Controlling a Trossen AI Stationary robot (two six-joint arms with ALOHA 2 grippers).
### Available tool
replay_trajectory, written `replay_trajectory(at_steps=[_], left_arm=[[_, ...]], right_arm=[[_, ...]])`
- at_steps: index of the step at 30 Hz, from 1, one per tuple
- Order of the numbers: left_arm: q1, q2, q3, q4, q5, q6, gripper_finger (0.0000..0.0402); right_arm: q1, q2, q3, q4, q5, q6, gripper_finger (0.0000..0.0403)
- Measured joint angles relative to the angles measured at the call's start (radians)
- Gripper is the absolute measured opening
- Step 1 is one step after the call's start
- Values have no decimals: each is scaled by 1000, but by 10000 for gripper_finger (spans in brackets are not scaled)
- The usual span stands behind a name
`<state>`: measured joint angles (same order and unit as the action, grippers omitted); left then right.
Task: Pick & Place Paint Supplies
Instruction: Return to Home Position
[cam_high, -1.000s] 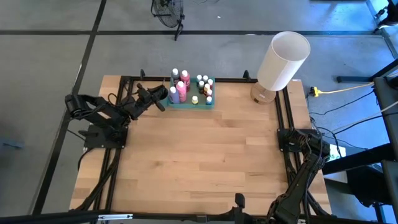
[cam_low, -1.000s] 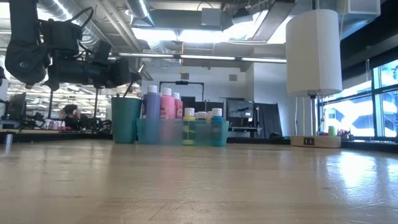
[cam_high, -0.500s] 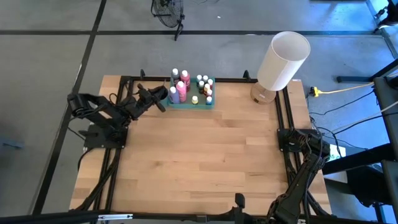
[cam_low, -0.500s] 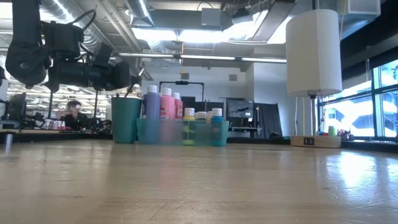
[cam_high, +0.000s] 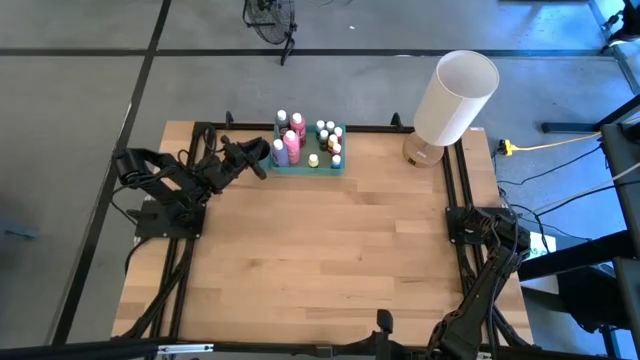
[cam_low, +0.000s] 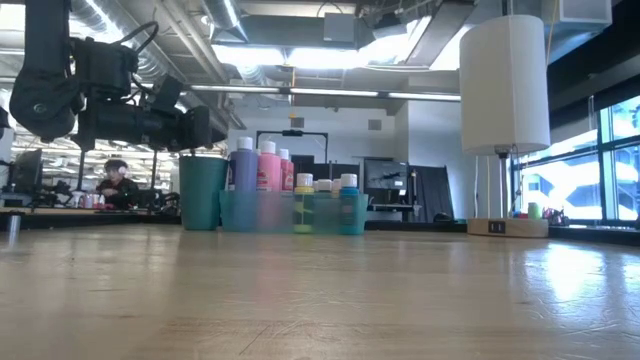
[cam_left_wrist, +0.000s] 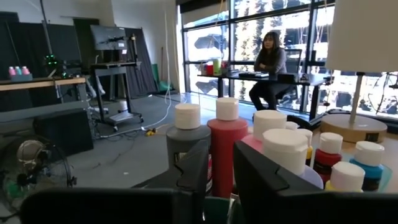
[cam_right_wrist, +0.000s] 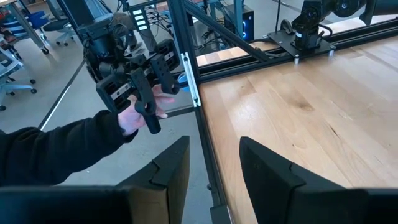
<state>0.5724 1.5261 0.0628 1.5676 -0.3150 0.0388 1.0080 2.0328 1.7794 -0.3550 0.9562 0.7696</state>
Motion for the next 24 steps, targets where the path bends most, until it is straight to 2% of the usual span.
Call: replay_trajectory(at_steps=[11, 15, 18, 24], left_arm=[[0, -21, 0, 0, -5, -47, 116], [-14, -86, 0, 0, 42, -92, 134], [-44, -156, 0, 0, 106, -36, 138], [-129, -286, 0, -3, 95, 7, 126]], right_arm=[[0, 0, 0, -1, -8, 0, 145], [0, 0, 0, -4, -18, 0, 145], [0, 0, 0, -4, -19, 0, 145], [-4, 1, 0, 23, -97, 0, 145]])
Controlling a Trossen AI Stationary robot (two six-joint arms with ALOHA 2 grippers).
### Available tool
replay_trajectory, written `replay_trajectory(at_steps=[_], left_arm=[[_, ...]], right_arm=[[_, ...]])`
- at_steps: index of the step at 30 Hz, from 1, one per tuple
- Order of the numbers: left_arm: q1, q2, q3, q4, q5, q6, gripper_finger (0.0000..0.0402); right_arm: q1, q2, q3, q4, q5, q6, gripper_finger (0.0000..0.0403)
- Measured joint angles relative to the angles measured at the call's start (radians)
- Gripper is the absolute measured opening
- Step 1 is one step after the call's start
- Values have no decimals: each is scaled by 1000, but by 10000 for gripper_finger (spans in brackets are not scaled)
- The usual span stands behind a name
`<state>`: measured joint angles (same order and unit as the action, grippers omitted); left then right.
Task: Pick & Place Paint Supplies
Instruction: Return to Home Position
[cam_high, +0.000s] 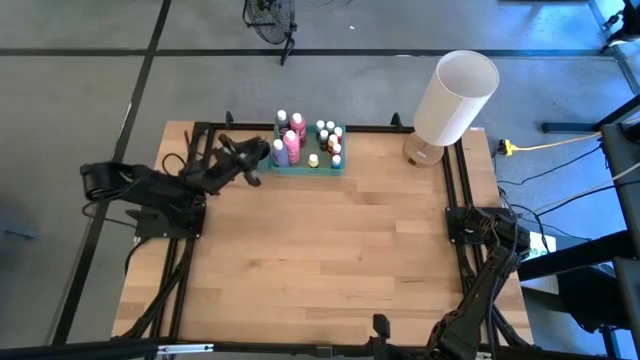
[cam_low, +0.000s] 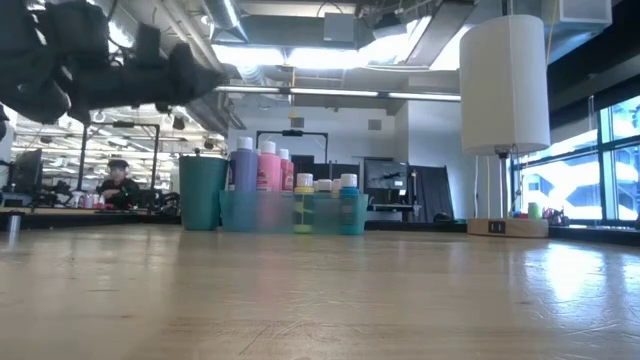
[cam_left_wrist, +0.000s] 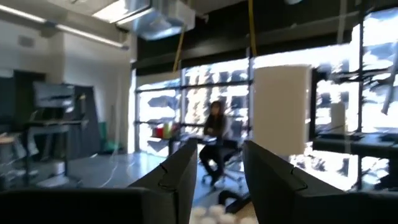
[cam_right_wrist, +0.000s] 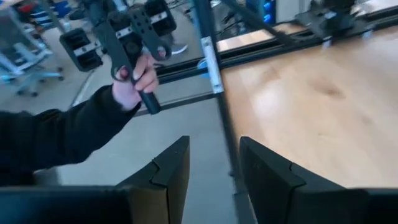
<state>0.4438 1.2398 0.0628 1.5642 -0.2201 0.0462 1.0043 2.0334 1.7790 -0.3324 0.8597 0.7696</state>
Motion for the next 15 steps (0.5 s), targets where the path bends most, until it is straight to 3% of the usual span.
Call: replay_trajectory(at_steps=[6, 10, 12, 15], left_arm=[[-114, -98, 0, -28, 39, 33, 90], [-173, -155, 0, -59, 39, 70, 39], [-196, -188, 0, -98, 38, 64, 12], [-222, -256, 0, -229, 16, 70, 3]], right_arm=[[-10, 0, 0, 64, -97, 0, 145], [-24, 1, 0, 42, -140, -15, 145], [-31, -3, 0, -6, -129, -62, 143], [-43, -33, 0, -127, -75, -69, 121]])
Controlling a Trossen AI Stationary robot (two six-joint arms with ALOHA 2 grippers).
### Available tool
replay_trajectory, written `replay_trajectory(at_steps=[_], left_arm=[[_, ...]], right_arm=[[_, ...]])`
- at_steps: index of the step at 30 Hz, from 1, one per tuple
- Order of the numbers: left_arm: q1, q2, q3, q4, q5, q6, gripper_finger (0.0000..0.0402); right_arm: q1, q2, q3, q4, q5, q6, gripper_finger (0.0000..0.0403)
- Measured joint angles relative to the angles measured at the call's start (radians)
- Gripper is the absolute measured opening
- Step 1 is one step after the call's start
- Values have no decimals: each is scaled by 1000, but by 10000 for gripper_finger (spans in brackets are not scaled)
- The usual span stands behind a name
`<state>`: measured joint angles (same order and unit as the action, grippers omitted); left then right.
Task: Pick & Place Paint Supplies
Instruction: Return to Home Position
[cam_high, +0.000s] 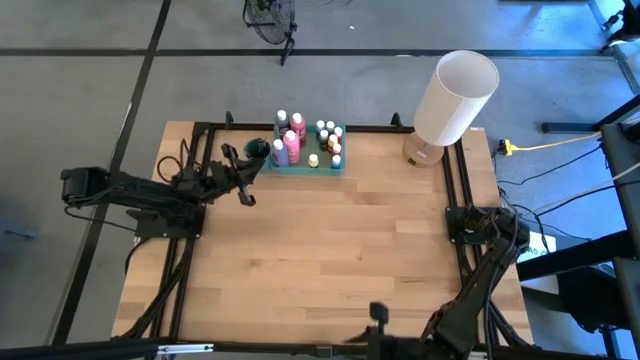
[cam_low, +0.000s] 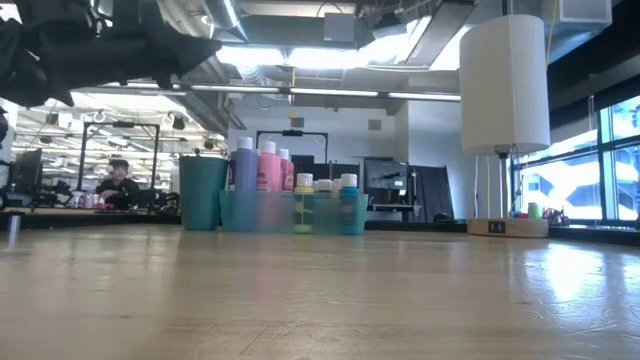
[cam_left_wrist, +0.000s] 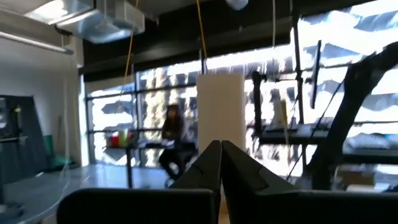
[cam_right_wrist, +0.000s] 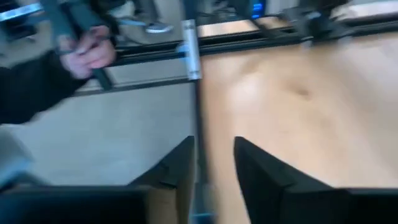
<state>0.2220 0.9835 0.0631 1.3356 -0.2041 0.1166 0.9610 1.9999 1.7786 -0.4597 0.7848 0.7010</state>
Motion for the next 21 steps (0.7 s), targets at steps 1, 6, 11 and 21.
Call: replay_trajectory(at_steps=[1, 6, 11, 21], left_arm=[[-4, -26, 0, -57, -18, 16, 2], [-13, -174, 20, -385, -60, -26, 2], [-14, -298, 79, -718, -10, -86, 2], [-53, -418, 91, -909, -14, -131, 2]], right_arm=[[-4, -16, 0, -42, 15, 2, 107], [-5, -104, 0, -235, 99, -32, 12], [21, -173, 1, -447, 207, -36, 4], [69, -171, -226, -974, 426, 610, 1]])
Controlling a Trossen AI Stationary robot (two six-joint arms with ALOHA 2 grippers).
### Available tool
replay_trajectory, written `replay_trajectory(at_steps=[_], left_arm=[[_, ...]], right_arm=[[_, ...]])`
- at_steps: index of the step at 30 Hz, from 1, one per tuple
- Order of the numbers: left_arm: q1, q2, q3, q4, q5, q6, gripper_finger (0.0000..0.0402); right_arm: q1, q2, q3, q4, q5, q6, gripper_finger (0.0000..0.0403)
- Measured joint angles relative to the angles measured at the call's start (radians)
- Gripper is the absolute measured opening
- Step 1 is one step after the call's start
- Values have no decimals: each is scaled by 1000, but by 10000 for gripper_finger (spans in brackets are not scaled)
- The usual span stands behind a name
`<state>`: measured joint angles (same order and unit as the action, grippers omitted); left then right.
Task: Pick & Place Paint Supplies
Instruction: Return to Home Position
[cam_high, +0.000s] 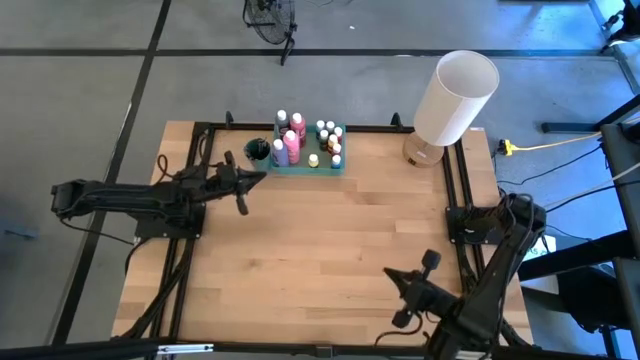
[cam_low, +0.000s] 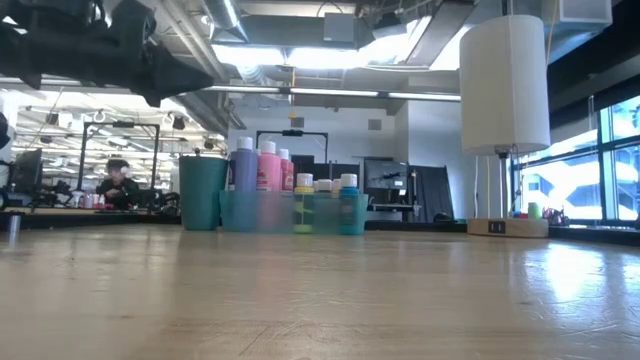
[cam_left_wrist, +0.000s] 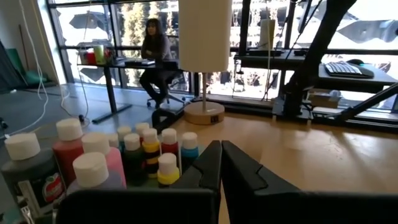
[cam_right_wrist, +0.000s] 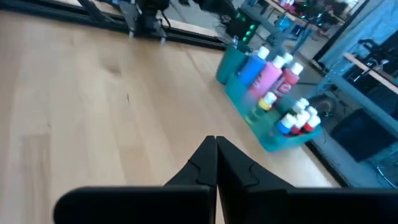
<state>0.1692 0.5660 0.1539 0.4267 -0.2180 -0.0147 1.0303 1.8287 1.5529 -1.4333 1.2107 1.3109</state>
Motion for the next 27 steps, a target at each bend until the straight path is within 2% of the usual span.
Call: replay_trajectory(at_steps=[5, 9, 12, 15, 17, 20, 22, 27], left_arm=[[-12, -28, 0, -93, -14, -42, 2], [-32, -30, 0, -141, -35, -55, 2], [-52, -30, 0, -140, -53, -54, 2], [-62, -30, 0, -140, -72, -40, 2], [-64, -30, 0, -140, -77, -29, 2], [-64, -30, 0, -140, -77, -27, 2], [-64, -30, 0, -140, -77, -25, 2], [-64, -30, 0, -149, -77, -24, 2]], right_arm=[[15, -66, -222, 69, 39, 156, 1], [19, -191, -422, 296, 67, 146, 1], [14, -294, -552, 564, 34, -60, 1], [-15, -387, -673, 914, -57, -390, 0], [-53, -438, -757, 1163, -153, -634, 0], [-132, -491, -895, 1533, -353, -952, 0], [-185, -525, -989, 1711, -483, -1079, 0], [-298, -638, -1185, 1960, -692, -1199, 0]])
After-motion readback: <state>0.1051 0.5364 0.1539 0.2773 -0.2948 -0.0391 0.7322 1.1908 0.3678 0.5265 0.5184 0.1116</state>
